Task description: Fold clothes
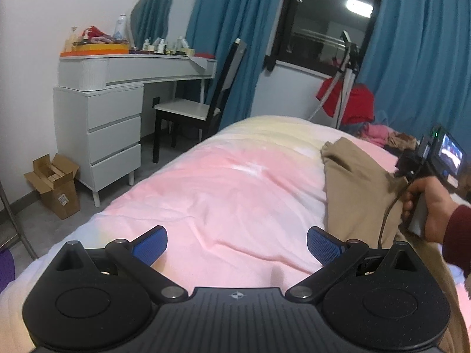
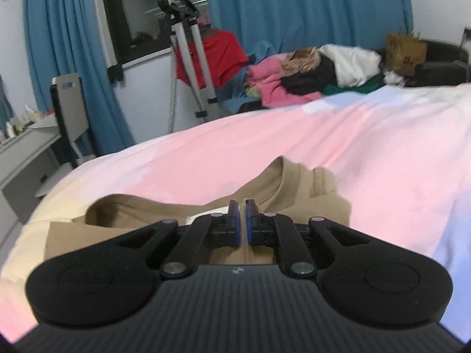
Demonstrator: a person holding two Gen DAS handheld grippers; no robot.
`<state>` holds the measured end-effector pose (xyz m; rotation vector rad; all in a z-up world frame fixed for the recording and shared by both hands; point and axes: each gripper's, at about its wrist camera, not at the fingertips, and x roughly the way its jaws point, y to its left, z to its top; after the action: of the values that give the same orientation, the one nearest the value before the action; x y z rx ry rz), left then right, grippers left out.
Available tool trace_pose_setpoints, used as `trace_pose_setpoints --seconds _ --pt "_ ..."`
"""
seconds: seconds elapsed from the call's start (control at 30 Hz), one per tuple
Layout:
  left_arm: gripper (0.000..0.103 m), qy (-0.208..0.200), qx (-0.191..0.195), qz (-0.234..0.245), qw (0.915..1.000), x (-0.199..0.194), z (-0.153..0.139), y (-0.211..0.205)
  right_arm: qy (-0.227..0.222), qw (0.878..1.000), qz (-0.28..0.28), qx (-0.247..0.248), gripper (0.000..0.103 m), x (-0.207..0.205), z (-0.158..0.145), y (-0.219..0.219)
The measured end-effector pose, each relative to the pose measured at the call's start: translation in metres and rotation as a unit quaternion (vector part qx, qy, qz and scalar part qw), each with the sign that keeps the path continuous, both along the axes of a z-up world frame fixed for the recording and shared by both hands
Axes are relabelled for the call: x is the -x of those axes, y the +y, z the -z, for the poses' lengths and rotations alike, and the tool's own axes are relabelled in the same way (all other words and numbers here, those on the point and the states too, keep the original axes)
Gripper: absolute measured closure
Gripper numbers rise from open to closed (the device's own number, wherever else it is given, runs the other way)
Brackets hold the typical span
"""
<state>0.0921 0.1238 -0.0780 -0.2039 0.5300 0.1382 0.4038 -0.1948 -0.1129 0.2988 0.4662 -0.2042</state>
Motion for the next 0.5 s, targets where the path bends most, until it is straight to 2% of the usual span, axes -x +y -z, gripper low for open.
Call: trace_pose_setpoints --seconds 0.03,0.07,0.1,0.13,0.17,0.3,0.5 --pt "0.001 0.002 -0.006 0.002 1.0000 -0.002 0.001 -0.002 0.001 1.000 -0.008 -0.001 0.086 0.000 -0.002 0.000" --pt "0.001 0.004 -0.009 0.003 0.9999 -0.004 0.003 -0.003 0.002 1.000 -0.016 -0.001 0.071 0.001 -0.004 0.001" --pt "0.001 0.005 -0.011 0.006 0.9999 -0.006 0.004 -0.004 -0.003 1.000 -0.022 0.005 0.062 0.005 -0.007 0.003" --pt "0.001 0.007 -0.013 0.009 0.9999 -0.007 0.004 -0.005 -0.010 0.999 -0.029 0.014 0.042 0.013 -0.013 0.007" --pt "0.001 0.007 -0.015 0.010 0.9998 -0.008 0.005 -0.006 -0.017 0.999 -0.036 0.021 0.035 0.021 -0.018 0.011" --pt "0.001 0.008 -0.024 0.017 0.9995 -0.008 0.004 -0.010 -0.050 0.995 -0.082 0.027 0.036 0.079 -0.049 0.021" --pt "0.001 -0.008 -0.017 0.023 0.9995 0.008 -0.010 -0.013 -0.101 0.990 -0.103 0.002 0.036 0.208 -0.086 0.017"
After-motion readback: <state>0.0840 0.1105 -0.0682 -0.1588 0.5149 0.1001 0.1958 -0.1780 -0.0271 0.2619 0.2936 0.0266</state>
